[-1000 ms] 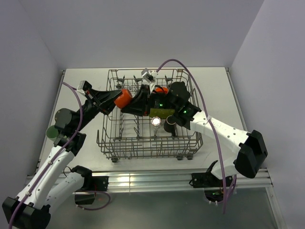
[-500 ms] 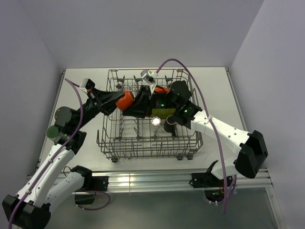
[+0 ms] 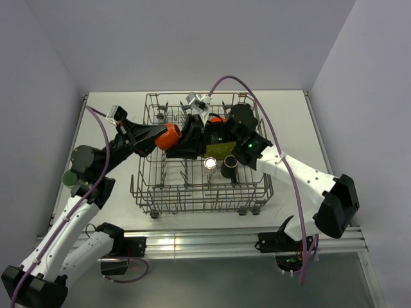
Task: Load the mixed dishes into the dish rack
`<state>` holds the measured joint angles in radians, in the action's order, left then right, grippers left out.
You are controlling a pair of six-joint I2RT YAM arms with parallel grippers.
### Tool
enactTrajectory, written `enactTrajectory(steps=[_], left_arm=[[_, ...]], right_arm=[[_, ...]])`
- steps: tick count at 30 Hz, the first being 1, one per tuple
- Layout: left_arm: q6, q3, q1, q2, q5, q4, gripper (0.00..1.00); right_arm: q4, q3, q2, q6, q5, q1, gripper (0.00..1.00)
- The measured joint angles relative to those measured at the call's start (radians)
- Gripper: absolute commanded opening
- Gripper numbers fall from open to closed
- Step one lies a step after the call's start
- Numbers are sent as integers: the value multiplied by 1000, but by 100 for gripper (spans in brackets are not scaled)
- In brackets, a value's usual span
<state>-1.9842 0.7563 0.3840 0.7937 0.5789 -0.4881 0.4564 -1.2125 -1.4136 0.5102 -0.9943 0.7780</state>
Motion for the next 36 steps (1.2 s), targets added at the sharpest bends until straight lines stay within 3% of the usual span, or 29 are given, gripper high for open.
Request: enactTrajectory(steps=[5,10,11,15,16,17,18,21,22,23,30,36], left_arm=[[13,0,0,-2,3,11,0],[23,0,2,-14,-7,22,0],[19,0,2,-15,-22,22,0],[18,-1,2,-14,-37,9,1],[18,-1,1,-14,-41,6,7],[19,-1,1,-14,-44,0,20],[19,-3,1,-15,-47,-6,49],[23,-40,3,-31,-43,-24,90],[11,-53,0,-40,-52,-36,96],[13,-55,-7,-46,-60,-46,99],[71,-54,-12,-61,-54,-8,99],[215,-6,-94,-84,2,238,99]], right_arm=[[-3,-1,0,22,-11,0,37],[2,-2,0,52,10,0,16],[10,-2,0,55,24,0,2],[16,-2,0,72,55,5,0],[20,-2,0,74,63,6,0],[23,-2,0,77,69,7,0],[27,-2,0,77,74,8,0],[51,-2,0,98,89,11,0],[44,2,3,100,85,11,0],[38,5,4,103,84,8,0],[29,24,9,105,91,2,0],[-20,69,41,80,151,-28,0]])
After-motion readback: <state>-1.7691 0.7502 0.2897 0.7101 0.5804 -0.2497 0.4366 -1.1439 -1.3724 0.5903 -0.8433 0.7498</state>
